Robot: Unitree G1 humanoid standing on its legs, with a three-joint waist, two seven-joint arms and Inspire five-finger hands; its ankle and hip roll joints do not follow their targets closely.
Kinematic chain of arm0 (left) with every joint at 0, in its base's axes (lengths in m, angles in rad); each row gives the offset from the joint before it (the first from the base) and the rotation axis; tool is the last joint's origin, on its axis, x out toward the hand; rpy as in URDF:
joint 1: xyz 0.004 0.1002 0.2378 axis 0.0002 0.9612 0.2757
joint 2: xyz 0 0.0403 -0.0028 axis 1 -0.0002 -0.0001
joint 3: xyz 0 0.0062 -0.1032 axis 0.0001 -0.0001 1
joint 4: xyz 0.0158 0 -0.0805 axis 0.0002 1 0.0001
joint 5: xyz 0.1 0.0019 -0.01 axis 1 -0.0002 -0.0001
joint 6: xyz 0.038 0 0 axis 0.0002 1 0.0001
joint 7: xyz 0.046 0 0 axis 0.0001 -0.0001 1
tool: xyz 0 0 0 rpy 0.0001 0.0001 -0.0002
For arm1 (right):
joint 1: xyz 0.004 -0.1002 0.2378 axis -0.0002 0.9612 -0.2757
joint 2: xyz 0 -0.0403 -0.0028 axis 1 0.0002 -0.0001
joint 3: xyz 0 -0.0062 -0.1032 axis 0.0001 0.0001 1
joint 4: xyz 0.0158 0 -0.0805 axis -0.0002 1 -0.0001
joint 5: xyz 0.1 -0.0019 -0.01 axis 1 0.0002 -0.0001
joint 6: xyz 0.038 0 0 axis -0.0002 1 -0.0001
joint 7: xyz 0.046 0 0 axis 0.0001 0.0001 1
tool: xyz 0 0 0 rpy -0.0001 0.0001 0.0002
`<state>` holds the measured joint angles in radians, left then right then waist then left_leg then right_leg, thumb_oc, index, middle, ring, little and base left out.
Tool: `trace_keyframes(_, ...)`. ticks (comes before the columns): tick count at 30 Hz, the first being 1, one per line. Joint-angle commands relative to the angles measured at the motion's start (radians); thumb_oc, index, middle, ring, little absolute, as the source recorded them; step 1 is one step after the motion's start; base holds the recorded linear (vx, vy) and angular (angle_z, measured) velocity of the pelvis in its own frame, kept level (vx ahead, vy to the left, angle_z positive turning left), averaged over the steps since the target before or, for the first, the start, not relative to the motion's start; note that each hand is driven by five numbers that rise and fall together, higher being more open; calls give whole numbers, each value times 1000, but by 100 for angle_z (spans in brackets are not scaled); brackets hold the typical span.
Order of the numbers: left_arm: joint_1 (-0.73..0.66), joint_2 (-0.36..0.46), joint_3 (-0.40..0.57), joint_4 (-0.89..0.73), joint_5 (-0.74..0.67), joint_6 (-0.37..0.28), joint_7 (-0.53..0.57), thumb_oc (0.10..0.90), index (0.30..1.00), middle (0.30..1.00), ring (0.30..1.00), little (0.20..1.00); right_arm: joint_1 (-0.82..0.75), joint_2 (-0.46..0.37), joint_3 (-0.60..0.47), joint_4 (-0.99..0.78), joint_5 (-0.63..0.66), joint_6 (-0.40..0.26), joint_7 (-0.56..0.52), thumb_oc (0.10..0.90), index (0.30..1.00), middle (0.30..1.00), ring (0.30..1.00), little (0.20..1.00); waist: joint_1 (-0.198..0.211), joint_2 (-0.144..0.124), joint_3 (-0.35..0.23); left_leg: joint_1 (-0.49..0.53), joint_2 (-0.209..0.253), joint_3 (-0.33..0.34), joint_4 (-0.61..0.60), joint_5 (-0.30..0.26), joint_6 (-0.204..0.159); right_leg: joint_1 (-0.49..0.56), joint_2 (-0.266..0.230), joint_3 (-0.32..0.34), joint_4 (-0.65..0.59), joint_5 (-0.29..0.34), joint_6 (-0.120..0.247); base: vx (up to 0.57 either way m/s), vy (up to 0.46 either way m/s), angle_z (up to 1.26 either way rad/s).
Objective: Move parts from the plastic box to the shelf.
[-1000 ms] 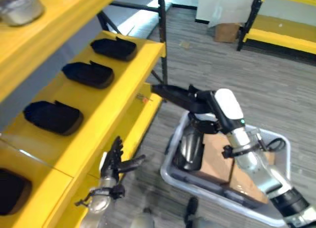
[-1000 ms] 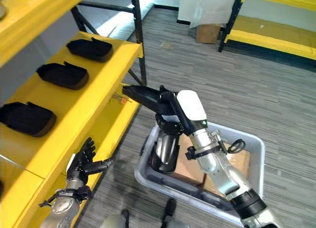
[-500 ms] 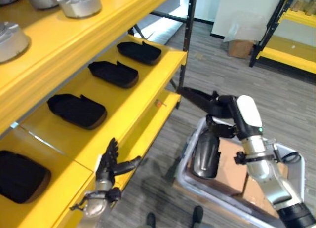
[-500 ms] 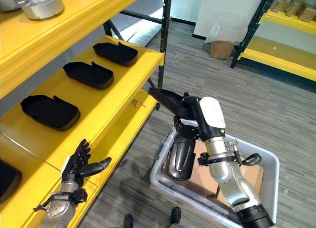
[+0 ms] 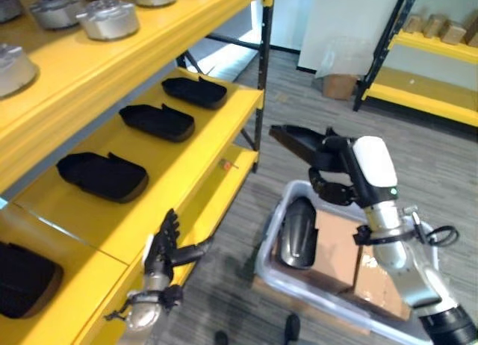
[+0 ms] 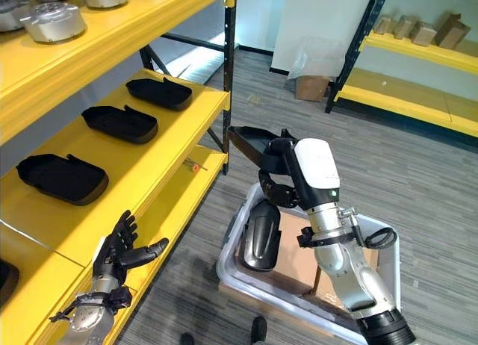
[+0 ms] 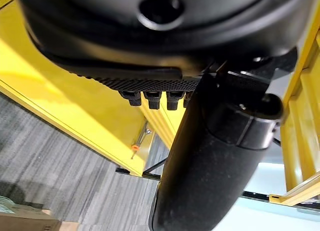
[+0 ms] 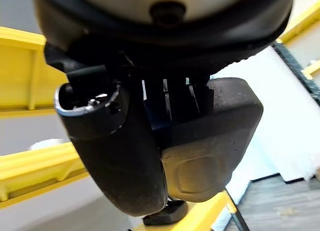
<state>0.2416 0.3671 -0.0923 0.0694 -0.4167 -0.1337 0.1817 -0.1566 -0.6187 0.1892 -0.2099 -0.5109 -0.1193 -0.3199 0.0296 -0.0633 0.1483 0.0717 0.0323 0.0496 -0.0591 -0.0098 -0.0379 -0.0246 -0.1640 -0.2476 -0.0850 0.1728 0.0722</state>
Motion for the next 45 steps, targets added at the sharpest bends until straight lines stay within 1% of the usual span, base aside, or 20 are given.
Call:
trace_keyframes(1, -36, 44, 6, -85, 43, -94, -17, 900, 1000, 1000, 1000, 1000, -241, -4, -10, -47, -33, -50, -76, 400, 300, 300, 300, 300, 33, 16, -114, -26, -50, -46, 16, -41, 89, -61, -30, 22, 98, -70, 69, -27, 106, 5)
trace_keyframes(4, -42, 56, 4, -95, 45, -93, -22, 900, 1000, 1000, 1000, 1000, -301, -7, 15, -38, -67, -34, -71, 400, 300, 300, 300, 300, 50, 12, -110, -37, -70, -60, 33, -48, 99, -56, -54, 11, 106, -67, 77, -30, 132, 8)
trace_keyframes(6, -67, 83, -15, -100, 47, -98, -19, 900, 1000, 1000, 1000, 1000, -382, 5, 55, -33, -96, -27, -78, 400, 300, 300, 300, 300, 61, 21, -93, -48, -86, -86, 53, -48, 109, -65, -83, 20, 167, -73, 79, -74, 119, 47)
trace_keyframes(7, -88, 92, -26, -93, 45, -101, -14, 900, 1000, 1000, 1000, 1000, -409, 4, 72, -24, -104, -28, -81, 400, 300, 300, 300, 300, 50, 23, -83, -60, -87, -106, 66, -48, 111, -75, -73, 70, 197, -87, 77, -87, 36, 92)
trace_keyframes(8, -100, 98, -37, -86, 42, -103, -12, 900, 1000, 1000, 1000, 1000, -413, -1, 76, -22, -107, -28, -79, 400, 300, 300, 300, 300, 35, 23, -81, -71, -90, -130, 75, -46, 112, -87, -36, 153, 218, -103, 72, -75, -15, 98)
trace_keyframes(9, -115, 101, -51, -76, 33, -104, -12, 900, 1000, 1000, 1000, 1000, -406, -14, 71, -26, -109, -30, -77, 400, 300, 300, 300, 300, 9, 25, -87, -91, -97, -177, 82, -32, 114, -101, 35, 305, 240, -130, 66, -17, -9, 88)
trace_keyframes(11, -123, 100, -64, -63, 30, -101, -17, 900, 1000, 1000, 1000, 1000, -399, -30, 65, -33, -108, -35, -78, 400, 300, 300, 300, 300, -11, 26, -99, -94, -97, -228, 77, -26, 109, -83, 117, 456, 251, -188, 55, 44, -32, 90)
trace_keyframes(13, -135, 90, -82, -51, 33, -101, -16, 900, 1000, 1000, 1000, 1000, -400, -37, 60, -56, -98, -48, -89, 400, 300, 300, 300, 300, -16, 16, -116, -112, -114, -306, 67, -8, 97, -67, 192, 581, 225, -209, 18, 40, -112, 151)
trace_keyframes(15, -143, 84, -87, -46, 31, -100, -17, 900, 1000, 1000, 1000, 1000, -400, -38, 59, -55, -92, -49, -91, 400, 300, 300, 300, 300, -13, 12, -121, -114, -116, -322, 65, -6, 90, -57, 189, 576, 208, -207, 14, 19, -160, 106)
trace_keyframes(17, -154, 72, -97, -50, 25, -106, -7, 900, 1000, 1000, 1000, 1000, -411, -43, 55, -54, -63, -59, -99, 400, 300, 300, 300, 300, -16, 7, -133, -133, -102, -362, 65, 20, 55, -27, 193, 537, 133, -182, 4, -44, -313, 80)
trace_keyframes(28, -153, 76, -129, -45, 12, -94, -22, 900, 1000, 1000, 1000, 1000, -417, -78, 71, -21, -45, -67, -92, 400, 300, 300, 300, 300, -13, -7, -135, -147, -80, -477, 71, 52, 7, 30, 221, 431, 90, -205, -44, -20, -153, 36)
trace_keyframes(33, -123, 84, -124, -39, 11, -88, -23, 900, 1000, 1000, 1000, 1000, -419, -81, 81, -17, -33, -77, -89, 400, 300, 300, 300, 300, 6, 3, -114, -168, -107, -544, 97, 73, -7, 28, 225, 374, 113, -229, -55, -38, -91, 34)
trace_keyframes(36, -119, 83, -122, -37, 11, -82, -19, 900, 1000, 1000, 1000, 1000, -423, -86, 80, -15, -36, -71, -90, 400, 300, 300, 300, 300, 2, 9, -89, -202, -138, -536, 146, 68, -9, 17, 209, 335, 133, -235, -57, -95, 23, 59)
trace_keyframes(37, -121, 83, -116, -40, 6, -81, -17, 900, 1000, 1000, 1000, 1000, -429, -99, 74, -14, -44, -61, -96, 400, 300, 300, 300, 300, -13, 9, -71, -234, -116, -427, 184, 51, 2, -8, 189, 301, 154, -228, -52, -168, 78, 65)
trace_keyframes(38, -122, 82, -112, -42, 2, -81, -17, 900, 1000, 1000, 1000, 1000, -438, -98, 78, -12, -50, -56, -102, 400, 300, 300, 300, 300, -16, 4, -66, -238, -84, -368, 202, 33, 11, -17, 175, 295, 162, -226, -50, -108, 79, 84)
trace_keyframes(40, -122, 81, -107, -42, 2, -83, -14, 900, 1000, 1000, 1000, 1000, -441, -98, 79, -5, -56, -48, -112, 400, 300, 300, 300, 300, -22, 0, -72, -226, -22, -314, 198, 25, 12, -20, 159, 283, 162, -230, -50, 1, 70, 124)
trace_keyframes(42, -126, 76, -113, -38, 5, -80, -13, 900, 1000, 1000, 1000, 1000, -424, -101, 68, 3, -52, -44, -126, 400, 300, 300, 300, 300, -35, 3, -76, -203, 82, -228, 158, 61, 1, -20, 141, 250, 176, -244, -51, 14, 105, 25)
trace_keyframes(43, -126, 76, -113, -38, 5, -80, -13, 900, 1000, 1000, 1000, 1000, -424, -101, 68, 3, -52, -44, -126, 400, 300, 300, 300, 300, -35, 3, -76, -200, 82, -228, 154, 62, 1, -20, 141, 251, 177, -245, -51, 51, 188, 12)
trace_keyframes(44, -133, 72, -119, -27, 2, -77, -14, 900, 1000, 1000, 1000, 1000, -402, -121, 49, 7, -53, -38, -138, 400, 300, 300, 300, 300, -51, 18, -89, -186, 168, -169, 103, 112, -23, -13, 120, 215, 180, -261, -45, 71, 205, 57)
trace_keyframes(45, -137, 69, -124, -23, 1, -77, -15, 900, 1000, 1000, 1000, 1000, -396, -131, 43, 8, -53, -34, -141, 400, 300, 300, 300, 300, -51, 26, -95, -173, 191, -167, 76, 139, -38, -5, 113, 203, 178, -265, -45, 106, 290, 84)
